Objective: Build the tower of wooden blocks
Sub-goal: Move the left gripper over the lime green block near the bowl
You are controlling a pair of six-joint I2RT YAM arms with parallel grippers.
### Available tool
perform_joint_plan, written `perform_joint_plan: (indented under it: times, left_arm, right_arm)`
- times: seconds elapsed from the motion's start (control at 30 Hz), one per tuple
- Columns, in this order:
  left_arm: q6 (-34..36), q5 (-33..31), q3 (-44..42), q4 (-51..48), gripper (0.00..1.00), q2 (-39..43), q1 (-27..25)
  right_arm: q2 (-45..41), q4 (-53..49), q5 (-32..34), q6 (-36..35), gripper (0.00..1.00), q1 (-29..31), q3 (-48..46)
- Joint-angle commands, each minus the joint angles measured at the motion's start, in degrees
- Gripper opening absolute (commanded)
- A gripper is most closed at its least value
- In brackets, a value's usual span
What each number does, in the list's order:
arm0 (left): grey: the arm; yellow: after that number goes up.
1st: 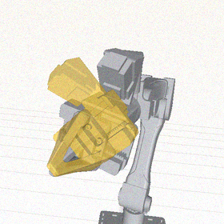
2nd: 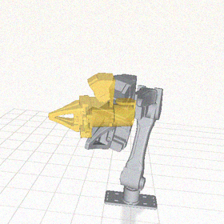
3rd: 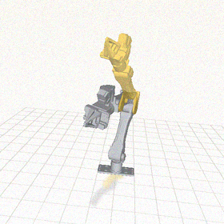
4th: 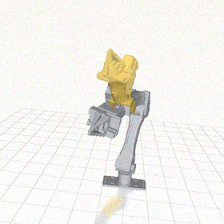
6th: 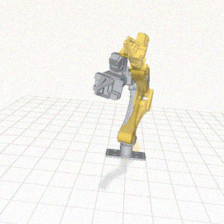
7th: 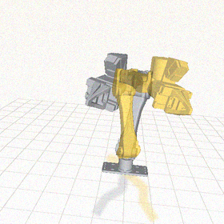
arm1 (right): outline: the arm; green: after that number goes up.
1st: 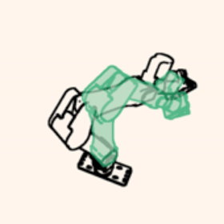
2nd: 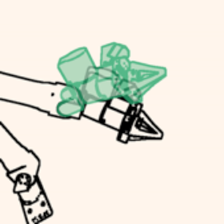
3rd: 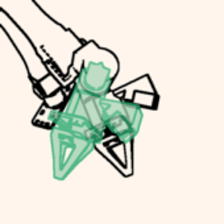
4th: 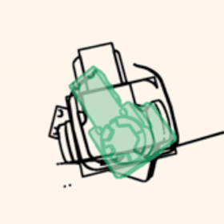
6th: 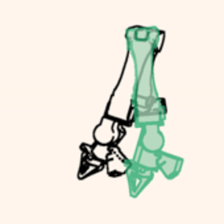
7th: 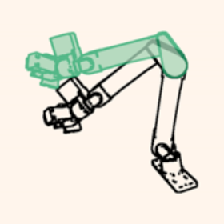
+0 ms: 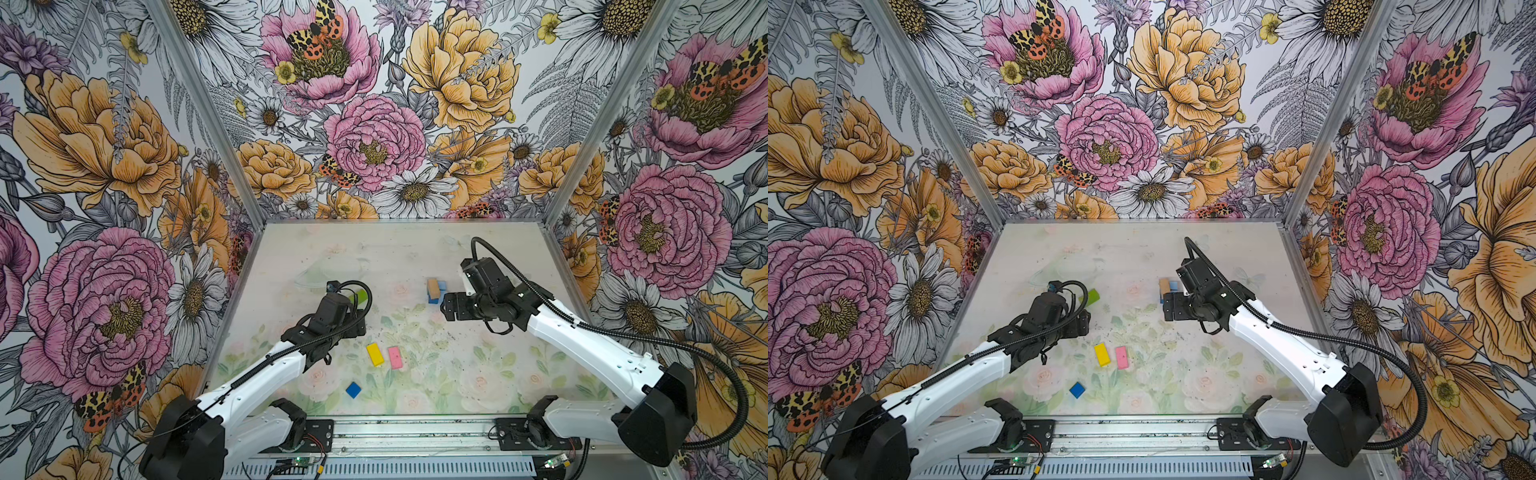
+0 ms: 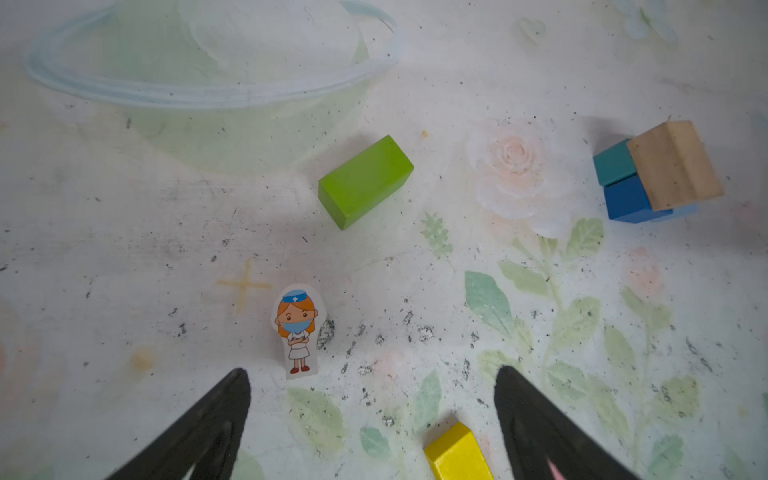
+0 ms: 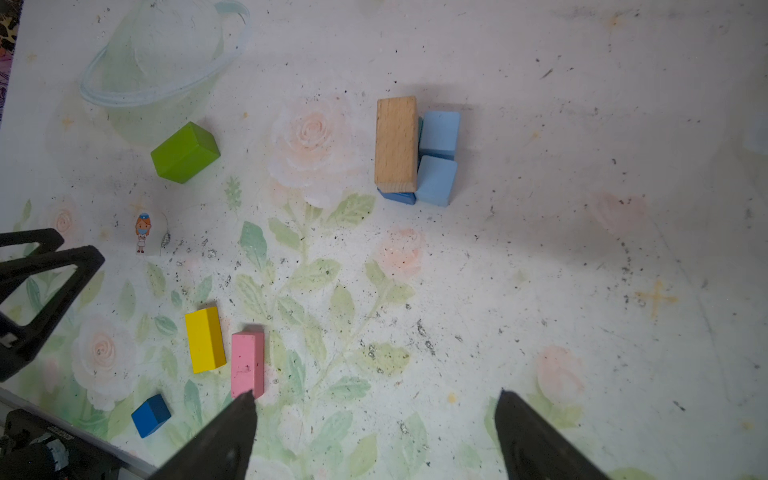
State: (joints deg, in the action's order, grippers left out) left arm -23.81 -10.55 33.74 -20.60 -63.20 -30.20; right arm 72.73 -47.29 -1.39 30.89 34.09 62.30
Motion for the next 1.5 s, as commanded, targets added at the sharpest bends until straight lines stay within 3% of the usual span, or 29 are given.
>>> perform_joint_plan:
  times: [0.0, 0.43, 1.07, 1.47]
  left_arm:
    - [4.29, 3.09, 4.52, 3.2, 0.93, -3.13, 1.4]
    - [12.93, 1.78, 13.98, 1.79, 0.87, -18.84, 3.73]
    - [17.1, 9.18, 20.08, 1.27, 0.82, -28.34, 8.79]
    - [18.03, 10.39, 23.54, -2.57, 0.8, -32.39, 10.19]
  right_arm:
    - [-2.21, 1.5, -1.14, -1.08, 0.99, -0.81, -0.25]
    - [-5.39, 1.04, -3.77, -2.71, 1.0, -4.74, -1.03]
    - [-6.51, -0.69, -6.01, -5.09, 1.0, -9.81, -2.56]
    - [-7.11, -1.49, -6.19, -5.59, 0.99, -10.4, -3.3]
